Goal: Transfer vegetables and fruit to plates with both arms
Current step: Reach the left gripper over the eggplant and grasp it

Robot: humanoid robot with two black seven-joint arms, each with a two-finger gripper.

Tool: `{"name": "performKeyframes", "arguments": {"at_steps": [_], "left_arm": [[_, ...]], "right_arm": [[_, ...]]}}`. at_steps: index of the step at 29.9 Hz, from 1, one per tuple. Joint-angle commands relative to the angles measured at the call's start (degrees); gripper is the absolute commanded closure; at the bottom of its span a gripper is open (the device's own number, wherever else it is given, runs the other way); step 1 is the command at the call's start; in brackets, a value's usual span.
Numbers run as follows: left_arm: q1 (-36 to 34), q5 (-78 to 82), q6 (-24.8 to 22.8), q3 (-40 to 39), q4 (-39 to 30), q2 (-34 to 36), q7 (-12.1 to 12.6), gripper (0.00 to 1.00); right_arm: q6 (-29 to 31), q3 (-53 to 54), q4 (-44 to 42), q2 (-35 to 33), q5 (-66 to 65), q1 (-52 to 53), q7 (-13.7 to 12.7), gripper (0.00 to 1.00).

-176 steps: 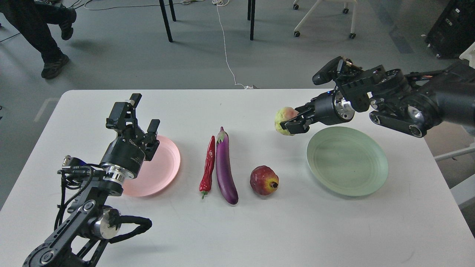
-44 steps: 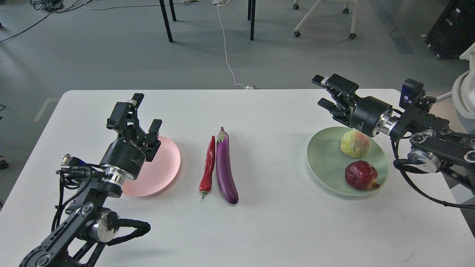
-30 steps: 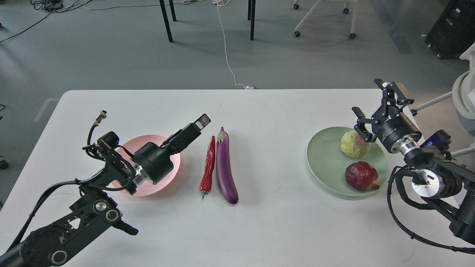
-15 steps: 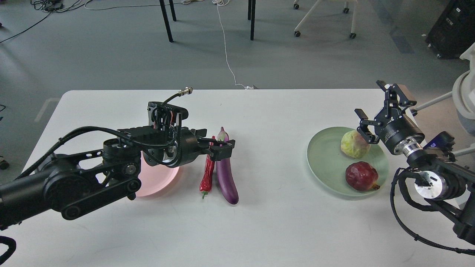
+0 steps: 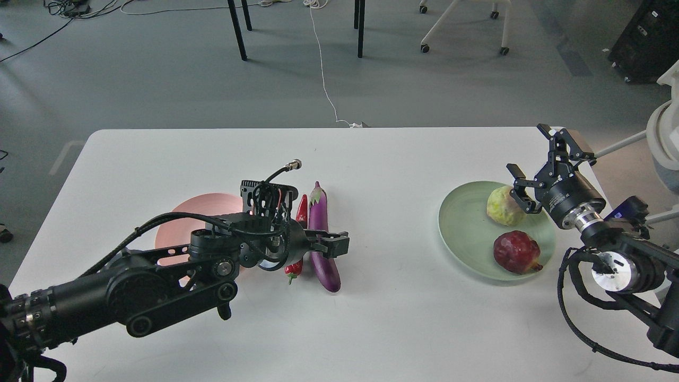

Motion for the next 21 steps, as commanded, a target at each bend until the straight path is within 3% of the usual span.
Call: {"name": "performKeyframes", "arguments": {"at_steps": [1,21], "left_arm": [[0.2,0.0,0.1,0.0,1.2,-1.8,0.0,0.01],[1.0,-0.1,0.0,-0.1,4.8,-2.9,0.0,0.04]], "right_arm": [[0.0,0.0,0.0,0.1,0.0,0.0,0.0,0.01],[0.0,0.0,0.1,0.0,0.0,-0.4,0.0,0.01]]}}
